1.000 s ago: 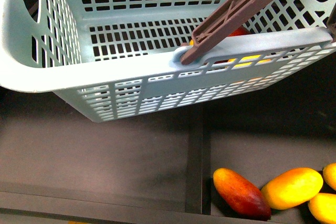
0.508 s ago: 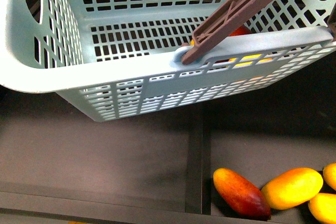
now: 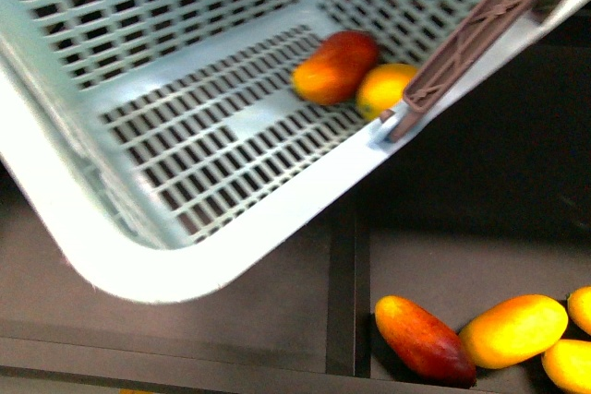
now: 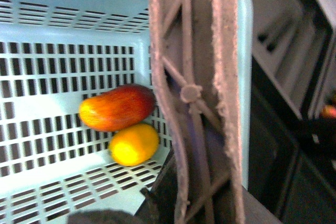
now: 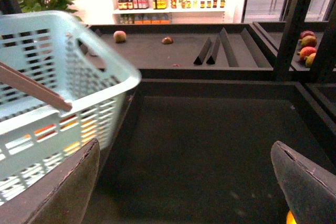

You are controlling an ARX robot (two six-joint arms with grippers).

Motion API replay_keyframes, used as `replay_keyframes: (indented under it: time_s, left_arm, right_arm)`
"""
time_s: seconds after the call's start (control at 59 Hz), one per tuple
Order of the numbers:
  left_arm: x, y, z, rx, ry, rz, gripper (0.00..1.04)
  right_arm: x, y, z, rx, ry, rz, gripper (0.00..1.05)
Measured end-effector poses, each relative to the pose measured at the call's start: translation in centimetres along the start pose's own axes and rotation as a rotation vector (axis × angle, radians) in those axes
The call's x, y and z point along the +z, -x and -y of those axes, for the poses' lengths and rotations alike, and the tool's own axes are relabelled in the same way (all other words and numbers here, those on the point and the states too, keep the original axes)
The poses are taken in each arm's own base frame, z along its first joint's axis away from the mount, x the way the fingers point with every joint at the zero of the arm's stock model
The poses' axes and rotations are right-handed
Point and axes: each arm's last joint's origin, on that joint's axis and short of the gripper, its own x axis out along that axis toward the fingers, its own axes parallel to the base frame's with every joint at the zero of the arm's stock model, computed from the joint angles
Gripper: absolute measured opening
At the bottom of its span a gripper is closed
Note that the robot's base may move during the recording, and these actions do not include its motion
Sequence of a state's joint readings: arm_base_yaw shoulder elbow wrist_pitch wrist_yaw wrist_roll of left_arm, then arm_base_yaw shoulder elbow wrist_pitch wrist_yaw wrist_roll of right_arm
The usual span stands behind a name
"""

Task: Pick lemon and mango into basket

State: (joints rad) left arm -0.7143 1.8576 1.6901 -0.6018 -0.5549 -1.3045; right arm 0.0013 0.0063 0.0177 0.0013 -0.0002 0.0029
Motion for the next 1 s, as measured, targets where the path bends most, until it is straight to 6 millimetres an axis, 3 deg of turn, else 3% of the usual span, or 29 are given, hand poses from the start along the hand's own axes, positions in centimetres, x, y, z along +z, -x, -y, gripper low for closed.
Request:
replay_keyframes:
  time_s: [0.102,0.305,0.508,0.712,0.881,1.0]
  left_arm:
    - [0.8,-1.4,-0.3,0.047,0.043,0.146,0.05]
    - [3.5,-3.4,-1.0,0.016,0.192,0.164,0.05]
    - [4.4,-8.5,-3.7,0.059,0.483,0.141,0.05]
    - [6.0,-14.2,-5.6,0.132,0.557,0.212,0.04]
    - [6.6,-18.3,-5.8,0.138,0.593,0.232,0.04]
    - [6.5,-20.1,-5.3,0.112,0.641,0.214,0.04]
  right_arm:
    - [0.0,0.0,0.0,-0.003,0.0,0.0,0.96]
    - [0.0,0.0,0.0,0.0,0.0,0.0,0.96]
    - [0.0,0.0,0.0,0.0,0.0,0.0,0.96]
    - [0.0,0.0,0.0,0.0,0.0,0.0,0.96]
    - [0.0,0.0,0.0,0.0,0.0,0.001,0.96]
    - [0.0,0.0,0.0,0.0,0.0,0.001,0.96]
